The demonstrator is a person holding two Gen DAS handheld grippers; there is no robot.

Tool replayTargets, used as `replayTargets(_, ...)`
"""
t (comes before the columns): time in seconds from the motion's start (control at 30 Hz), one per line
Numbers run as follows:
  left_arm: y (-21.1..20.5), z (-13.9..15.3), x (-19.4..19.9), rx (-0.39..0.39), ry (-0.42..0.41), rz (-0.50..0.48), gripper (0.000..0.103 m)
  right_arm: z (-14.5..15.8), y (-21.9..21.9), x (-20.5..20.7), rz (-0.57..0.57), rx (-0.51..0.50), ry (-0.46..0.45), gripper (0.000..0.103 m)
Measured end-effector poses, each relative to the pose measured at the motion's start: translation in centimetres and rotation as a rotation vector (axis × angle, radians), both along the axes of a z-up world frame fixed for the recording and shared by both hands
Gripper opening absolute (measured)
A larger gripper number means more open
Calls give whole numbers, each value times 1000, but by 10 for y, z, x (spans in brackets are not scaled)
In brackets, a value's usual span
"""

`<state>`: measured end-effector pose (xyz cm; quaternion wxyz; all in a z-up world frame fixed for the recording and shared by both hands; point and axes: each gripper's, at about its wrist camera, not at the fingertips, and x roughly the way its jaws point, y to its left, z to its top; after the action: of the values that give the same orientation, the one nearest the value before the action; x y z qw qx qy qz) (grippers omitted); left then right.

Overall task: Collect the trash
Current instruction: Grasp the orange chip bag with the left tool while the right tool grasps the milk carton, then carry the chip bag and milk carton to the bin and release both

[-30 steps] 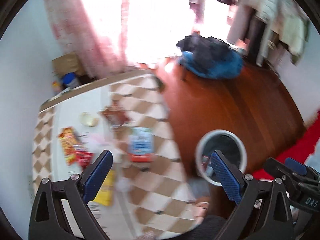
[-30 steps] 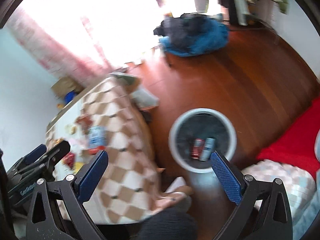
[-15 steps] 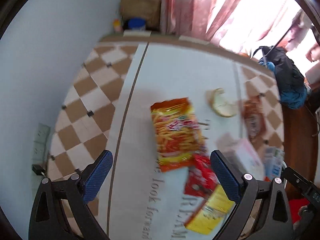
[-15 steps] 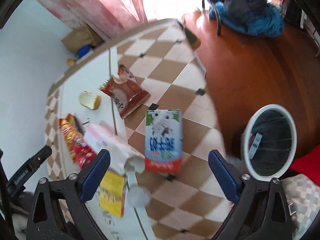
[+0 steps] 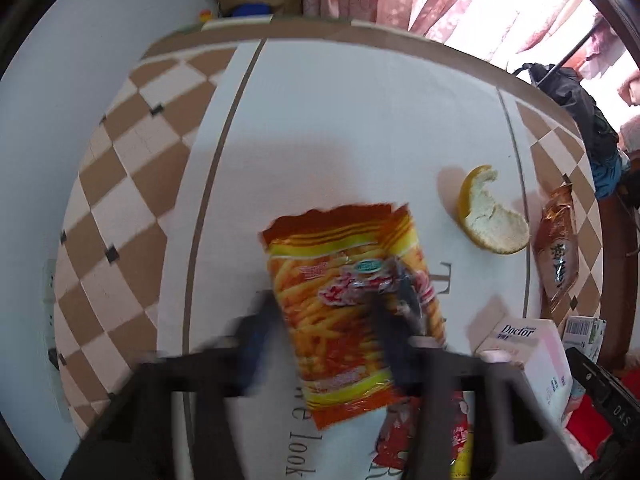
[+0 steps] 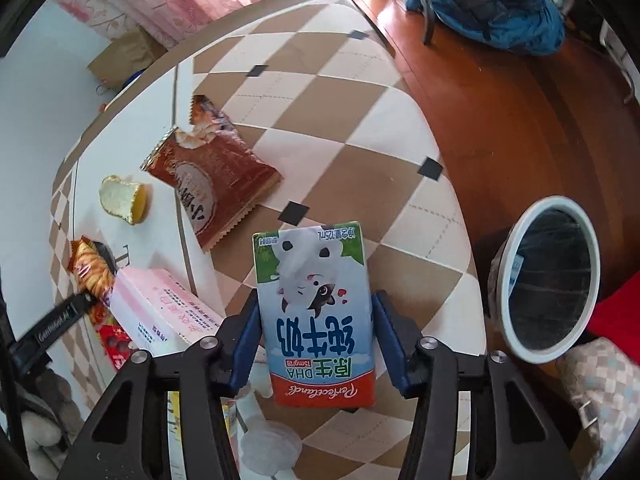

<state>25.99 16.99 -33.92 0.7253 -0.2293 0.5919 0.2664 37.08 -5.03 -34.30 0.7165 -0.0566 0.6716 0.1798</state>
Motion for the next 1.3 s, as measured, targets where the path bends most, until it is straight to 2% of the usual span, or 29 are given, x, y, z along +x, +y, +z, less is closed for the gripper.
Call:
replayTargets(0.03,-3,2,0,13,-7,-8,29,0,1,-1,11,-5,-8,55)
replayTargets(0.07,-5,3,-1,24,-12,-15,15,1,1,-2,18,-5,-15,55)
replayTargets(0.13,-8,9,-5,55,-17,-25,9,3,1,-3,27,-5,-28,55)
replayTargets(0.3,-19,35,-16,151,-38,-40,4,19,-4,-8,36,17,-67,55)
replayTargets(0.6,-39,100,-61,347,-94,-56,4,72,-18,-28,63,67,-177,55)
replayTargets(0.7,-32,116,-67,362,-120,-62,4,89,-22,-38,78,72,-214,55)
replayTargets(0.9,-69,157,-84,363,-211,-83,4,129,-42,-57,99,130,-278,55)
replayTargets(1.1,-129,195,-84,343,-308,-159,4,174,-85,-72,78,196,-344,55)
replayTargets(1.3,-202,213,-60,295,-372,-275,4,203,-152,-78,28,198,-402,55)
